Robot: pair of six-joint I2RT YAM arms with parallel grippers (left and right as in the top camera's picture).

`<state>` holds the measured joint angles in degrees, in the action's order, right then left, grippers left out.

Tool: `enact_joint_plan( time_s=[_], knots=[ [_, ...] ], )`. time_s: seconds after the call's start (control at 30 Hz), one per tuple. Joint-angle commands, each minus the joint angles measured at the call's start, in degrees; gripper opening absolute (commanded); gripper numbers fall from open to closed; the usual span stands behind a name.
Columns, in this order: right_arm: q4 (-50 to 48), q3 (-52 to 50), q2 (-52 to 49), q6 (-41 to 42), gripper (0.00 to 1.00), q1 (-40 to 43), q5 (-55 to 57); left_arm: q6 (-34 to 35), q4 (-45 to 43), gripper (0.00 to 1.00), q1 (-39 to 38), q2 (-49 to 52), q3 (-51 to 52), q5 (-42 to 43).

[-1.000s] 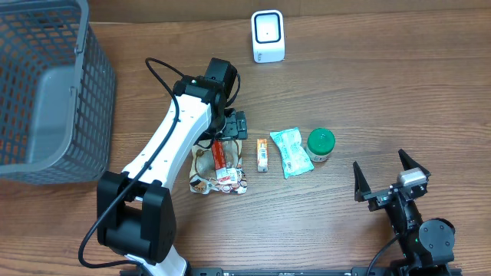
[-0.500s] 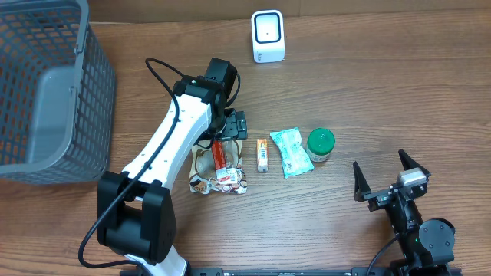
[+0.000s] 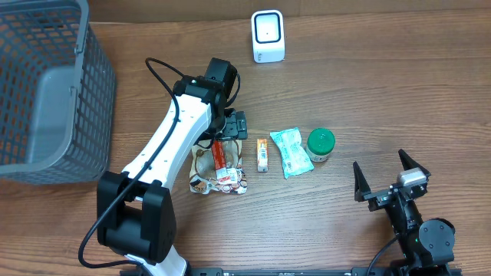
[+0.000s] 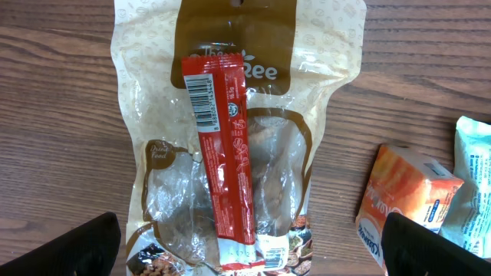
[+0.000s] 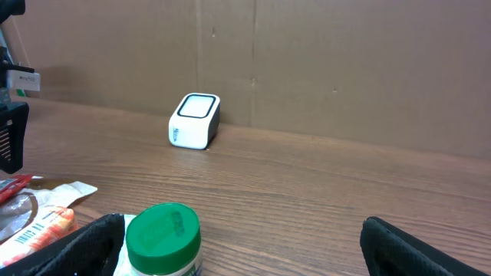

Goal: Scan the item barcode

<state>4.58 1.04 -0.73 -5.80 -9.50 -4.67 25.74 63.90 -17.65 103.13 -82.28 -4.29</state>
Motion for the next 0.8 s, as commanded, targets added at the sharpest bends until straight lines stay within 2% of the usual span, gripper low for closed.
enact_joint_plan(
  time_s=[0.0, 0.77],
  knots=[
    [-0.15, -0.59, 0.44, -0.04, 1.0, 0.04, -0.13, 0.17, 0.13, 1.0, -0.37, -0.59, -0.68, 0.04],
    [-0.15, -0.59, 0.46, -0.04, 1.0, 0.04, -0.15, 0.2, -0.92, 1.0, -0.37, -0.59, -0.68, 0.17]
  ],
)
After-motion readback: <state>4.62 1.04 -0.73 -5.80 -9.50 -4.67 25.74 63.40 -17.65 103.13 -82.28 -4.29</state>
